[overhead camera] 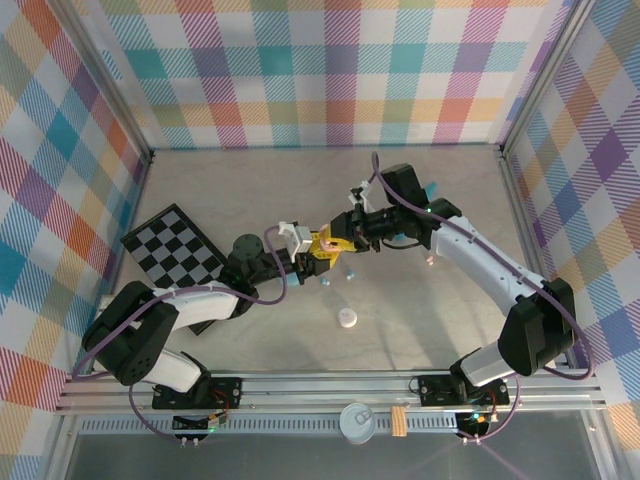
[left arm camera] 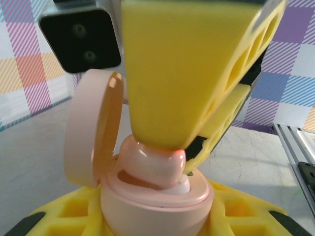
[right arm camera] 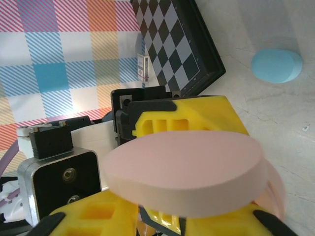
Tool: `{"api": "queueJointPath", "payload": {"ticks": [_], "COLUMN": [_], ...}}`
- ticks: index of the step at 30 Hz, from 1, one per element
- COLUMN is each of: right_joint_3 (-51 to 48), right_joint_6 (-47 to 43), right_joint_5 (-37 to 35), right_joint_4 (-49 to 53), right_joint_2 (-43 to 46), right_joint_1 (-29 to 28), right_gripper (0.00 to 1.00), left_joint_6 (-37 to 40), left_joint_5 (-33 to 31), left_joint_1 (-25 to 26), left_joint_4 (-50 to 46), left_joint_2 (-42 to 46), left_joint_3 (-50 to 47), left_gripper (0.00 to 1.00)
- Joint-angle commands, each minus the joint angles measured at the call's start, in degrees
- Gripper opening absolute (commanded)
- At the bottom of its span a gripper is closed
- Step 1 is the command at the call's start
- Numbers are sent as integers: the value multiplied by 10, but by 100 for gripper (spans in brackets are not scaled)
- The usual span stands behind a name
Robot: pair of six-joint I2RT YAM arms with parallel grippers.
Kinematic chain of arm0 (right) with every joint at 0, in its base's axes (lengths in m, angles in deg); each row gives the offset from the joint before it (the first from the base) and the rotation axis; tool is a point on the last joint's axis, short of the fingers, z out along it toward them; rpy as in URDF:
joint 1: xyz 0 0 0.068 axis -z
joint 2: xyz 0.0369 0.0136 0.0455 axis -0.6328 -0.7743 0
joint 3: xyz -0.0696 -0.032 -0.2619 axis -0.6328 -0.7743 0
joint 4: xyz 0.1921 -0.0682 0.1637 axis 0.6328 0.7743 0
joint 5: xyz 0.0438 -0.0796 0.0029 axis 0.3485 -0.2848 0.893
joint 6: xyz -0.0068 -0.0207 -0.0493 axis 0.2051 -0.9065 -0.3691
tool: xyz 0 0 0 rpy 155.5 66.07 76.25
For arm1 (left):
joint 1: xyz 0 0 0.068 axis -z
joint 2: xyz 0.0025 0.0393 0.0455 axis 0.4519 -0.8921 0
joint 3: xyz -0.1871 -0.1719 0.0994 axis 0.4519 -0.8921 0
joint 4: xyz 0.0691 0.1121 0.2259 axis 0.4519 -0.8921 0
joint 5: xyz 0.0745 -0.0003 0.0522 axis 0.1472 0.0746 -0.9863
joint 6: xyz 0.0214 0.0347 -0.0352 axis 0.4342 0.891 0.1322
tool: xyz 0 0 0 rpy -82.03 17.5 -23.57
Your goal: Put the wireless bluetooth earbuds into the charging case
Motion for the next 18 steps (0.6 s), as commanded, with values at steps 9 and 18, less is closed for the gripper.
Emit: {"api": "queueJointPath", "payload": {"ticks": [9, 18], "right_joint_3": [38, 42], "right_joint_6": [-53, -110], "right_joint_5": [-60, -82], "right_joint_4": [101, 122], "right_joint_2": [20, 73], "right_joint_1": [-5, -4], "right_gripper": [39, 50], "left_joint_6": [11, 12], "left_joint_5": [-3, -2], "left_joint_1": [1, 1], "left_joint_4": [46, 60], "left_joint_2": [7, 6], "left_joint_3": [15, 10], "left_gripper": [33, 33]}}
